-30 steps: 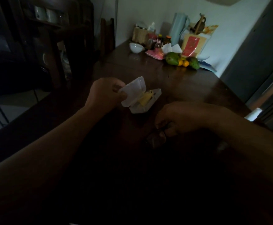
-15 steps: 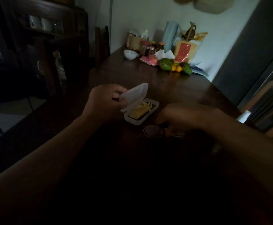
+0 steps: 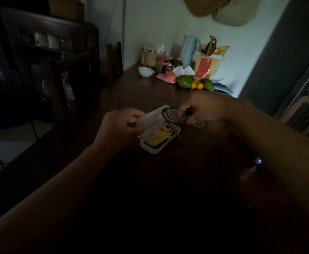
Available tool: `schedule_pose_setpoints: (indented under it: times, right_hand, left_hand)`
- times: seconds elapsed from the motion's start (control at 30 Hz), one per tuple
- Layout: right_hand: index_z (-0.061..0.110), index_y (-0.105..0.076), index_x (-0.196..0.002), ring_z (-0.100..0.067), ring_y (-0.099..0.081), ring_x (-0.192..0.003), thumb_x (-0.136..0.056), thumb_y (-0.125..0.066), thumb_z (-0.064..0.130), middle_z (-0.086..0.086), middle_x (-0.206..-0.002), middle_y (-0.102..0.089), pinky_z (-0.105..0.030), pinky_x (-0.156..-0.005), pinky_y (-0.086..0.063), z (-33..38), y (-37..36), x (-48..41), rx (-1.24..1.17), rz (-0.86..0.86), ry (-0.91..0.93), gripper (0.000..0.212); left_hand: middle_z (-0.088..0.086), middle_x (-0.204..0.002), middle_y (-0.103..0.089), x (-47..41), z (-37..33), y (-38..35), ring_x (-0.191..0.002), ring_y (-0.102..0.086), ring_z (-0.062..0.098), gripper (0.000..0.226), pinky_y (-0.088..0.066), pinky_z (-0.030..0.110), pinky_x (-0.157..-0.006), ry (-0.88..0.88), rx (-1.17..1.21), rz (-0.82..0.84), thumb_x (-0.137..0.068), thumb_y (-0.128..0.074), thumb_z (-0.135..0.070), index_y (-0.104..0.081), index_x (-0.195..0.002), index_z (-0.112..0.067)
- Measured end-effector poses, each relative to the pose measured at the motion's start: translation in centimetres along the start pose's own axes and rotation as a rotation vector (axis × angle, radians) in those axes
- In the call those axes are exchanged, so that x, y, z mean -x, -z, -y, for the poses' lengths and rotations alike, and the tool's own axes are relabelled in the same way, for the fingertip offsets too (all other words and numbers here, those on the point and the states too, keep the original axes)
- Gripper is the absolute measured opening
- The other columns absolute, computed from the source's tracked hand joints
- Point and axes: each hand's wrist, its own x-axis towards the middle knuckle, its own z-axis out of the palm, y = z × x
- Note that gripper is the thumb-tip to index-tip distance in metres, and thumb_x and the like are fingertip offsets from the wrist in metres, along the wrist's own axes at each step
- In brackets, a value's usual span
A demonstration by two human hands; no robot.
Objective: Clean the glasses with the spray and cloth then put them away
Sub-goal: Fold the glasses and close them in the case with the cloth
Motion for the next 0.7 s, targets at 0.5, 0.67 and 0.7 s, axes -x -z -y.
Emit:
schedule_pose_setpoints:
  times: [0.5, 0.67, 0.7]
  right_hand:
    - [0.019, -0.070, -0.112, -0.031, -0.063, -0.102, -0.093, -0.060, 0.017, -0.009, -0.110, -0.069, -0.030, -0.079, -0.039, 2.1, -4.5, -3.0, 0.201, 0.037, 0.036, 0.022]
    - [0.019, -0.070, -0.113, -0.029, -0.064, -0.104, -0.093, -0.059, 0.015, -0.008, -0.112, -0.069, -0.039, -0.088, -0.050, 2.8, -5.4, -3.8, 0.229, 0.055, 0.048, 0.023]
    - [0.021, -0.070, -0.113, -0.025, -0.065, -0.102, -0.092, -0.060, 0.015, -0.004, -0.112, -0.069, -0.037, -0.087, -0.052, 2.9, -5.3, -3.8, 0.237, 0.045, 0.079, 0.024]
  left_hand:
    - [-0.021, -0.081, -0.073, -0.4, 0.7, 0.3, -0.077, -0.067, -0.009, 0.025, -0.053, 0.017, -0.069, -0.005, 0.019, 0.017, -0.077, -0.072, -0.027, -0.069, -0.101, -0.033]
    - [-0.026, -0.081, -0.072, -0.4, 1.0, 0.2, -0.076, -0.067, -0.011, 0.027, -0.051, 0.009, -0.067, -0.015, 0.043, 0.027, -0.073, -0.070, -0.028, -0.070, -0.100, -0.034]
    - [-0.026, -0.083, -0.072, -0.4, 1.1, 0.2, -0.077, -0.067, -0.010, 0.028, -0.052, 0.011, -0.068, -0.019, 0.056, 0.035, -0.073, -0.070, -0.029, -0.070, -0.101, -0.034]
